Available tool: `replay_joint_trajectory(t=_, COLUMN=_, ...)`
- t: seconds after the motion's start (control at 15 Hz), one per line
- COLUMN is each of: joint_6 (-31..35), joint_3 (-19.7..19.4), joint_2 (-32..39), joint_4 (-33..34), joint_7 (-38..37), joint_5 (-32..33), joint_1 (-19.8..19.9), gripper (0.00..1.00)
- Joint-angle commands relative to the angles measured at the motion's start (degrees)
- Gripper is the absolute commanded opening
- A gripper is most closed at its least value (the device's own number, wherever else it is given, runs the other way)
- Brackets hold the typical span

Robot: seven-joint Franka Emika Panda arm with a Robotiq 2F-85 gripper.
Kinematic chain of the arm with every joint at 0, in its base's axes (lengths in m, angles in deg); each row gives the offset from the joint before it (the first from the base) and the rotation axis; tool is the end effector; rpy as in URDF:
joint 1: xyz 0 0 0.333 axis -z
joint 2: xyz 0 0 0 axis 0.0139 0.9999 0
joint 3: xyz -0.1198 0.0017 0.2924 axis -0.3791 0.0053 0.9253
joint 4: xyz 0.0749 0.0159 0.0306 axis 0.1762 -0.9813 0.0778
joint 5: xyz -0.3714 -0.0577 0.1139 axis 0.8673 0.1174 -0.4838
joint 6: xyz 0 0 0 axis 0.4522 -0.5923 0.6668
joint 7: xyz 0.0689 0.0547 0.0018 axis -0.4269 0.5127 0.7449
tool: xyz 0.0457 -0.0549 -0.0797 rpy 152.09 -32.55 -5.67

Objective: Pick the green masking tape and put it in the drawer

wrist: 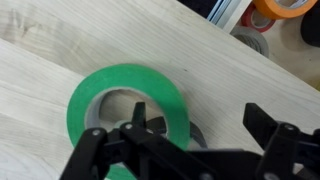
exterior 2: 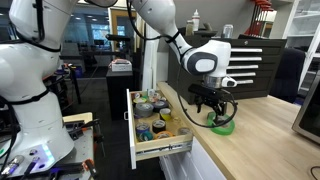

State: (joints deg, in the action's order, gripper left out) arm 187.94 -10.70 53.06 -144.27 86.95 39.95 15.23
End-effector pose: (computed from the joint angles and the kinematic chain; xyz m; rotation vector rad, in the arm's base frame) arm 0.6322 -0.1689 0.2433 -3.0787 -0.4469 -0.1428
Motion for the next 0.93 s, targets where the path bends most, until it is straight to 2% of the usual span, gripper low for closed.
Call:
replay_joint_trajectory(t=0.0, joint_6=-2.09, joint_3=1.69, joint_2=0.44, joint_4=1.54, joint_7=2.83, joint_5=-2.17, joint_1=1.81, gripper=1.0)
replay_joint_trajectory(t=0.07, joint_6=-2.05, joint_3=1.89, joint_2=0.38, joint_4=1.4, joint_7=3.46, joint_5=-2.66, joint_1=1.97, gripper=0.75)
replay_joint_trajectory(t=0.13, joint_6=-2.0, joint_3=2.06, joint_2=0.35, joint_4=1.29, joint_7=4.17, joint_5=-3.11, joint_1=2.12, gripper=0.74)
replay_joint_trajectory(t=0.8, joint_6=-2.27, joint_3=2.66, joint_2=-0.05, joint_4=0.99, joint_7=8.31, joint_5=-7.2, joint_1=3.63, gripper=0.07)
replay_joint_trajectory(t=0.87, joint_6=-2.32, joint_3=2.58, joint_2=-0.07, joint_4=0.98, joint_7=8.51, joint_5=-7.32, joint_1=3.62, gripper=0.05)
